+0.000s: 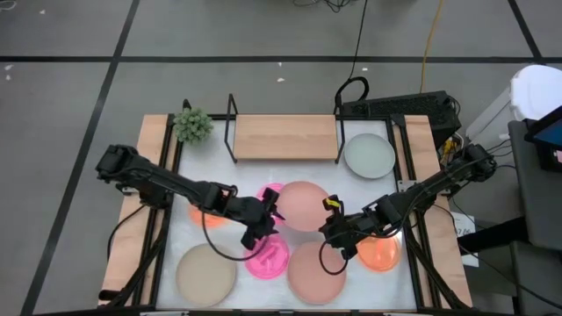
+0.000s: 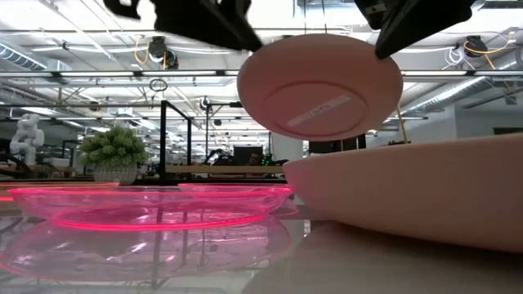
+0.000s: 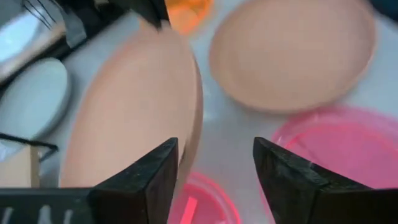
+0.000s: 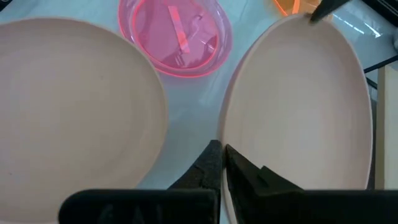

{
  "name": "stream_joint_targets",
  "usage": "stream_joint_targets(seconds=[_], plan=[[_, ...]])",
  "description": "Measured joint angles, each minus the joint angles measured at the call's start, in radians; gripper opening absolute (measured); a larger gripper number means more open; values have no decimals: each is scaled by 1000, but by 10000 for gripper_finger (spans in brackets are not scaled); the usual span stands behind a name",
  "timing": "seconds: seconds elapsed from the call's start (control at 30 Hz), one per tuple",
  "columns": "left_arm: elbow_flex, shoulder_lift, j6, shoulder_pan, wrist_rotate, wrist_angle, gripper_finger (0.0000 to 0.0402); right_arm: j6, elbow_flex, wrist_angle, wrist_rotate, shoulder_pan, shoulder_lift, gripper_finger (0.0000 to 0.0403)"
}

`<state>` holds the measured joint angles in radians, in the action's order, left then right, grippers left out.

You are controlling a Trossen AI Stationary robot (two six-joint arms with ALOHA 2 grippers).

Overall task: Place and stack plates onto a shelf
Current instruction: Put the top light orange plate on the shelf

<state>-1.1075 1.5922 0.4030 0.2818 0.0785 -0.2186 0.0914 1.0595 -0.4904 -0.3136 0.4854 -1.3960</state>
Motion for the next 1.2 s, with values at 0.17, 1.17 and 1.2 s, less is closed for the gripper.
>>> stream_joint_targets(seconds=[0.17, 1.17, 1.2], plan=[[-15, 29, 21, -15, 9, -25, 172, 0, 0, 0, 1, 0, 0, 0], [-15, 78, 242, -39, 0, 13, 5, 17, -4, 1, 2, -2, 0, 0], [-15, 78, 246, -39, 0, 13, 5, 23, -4, 1, 2, -2, 0, 0]])
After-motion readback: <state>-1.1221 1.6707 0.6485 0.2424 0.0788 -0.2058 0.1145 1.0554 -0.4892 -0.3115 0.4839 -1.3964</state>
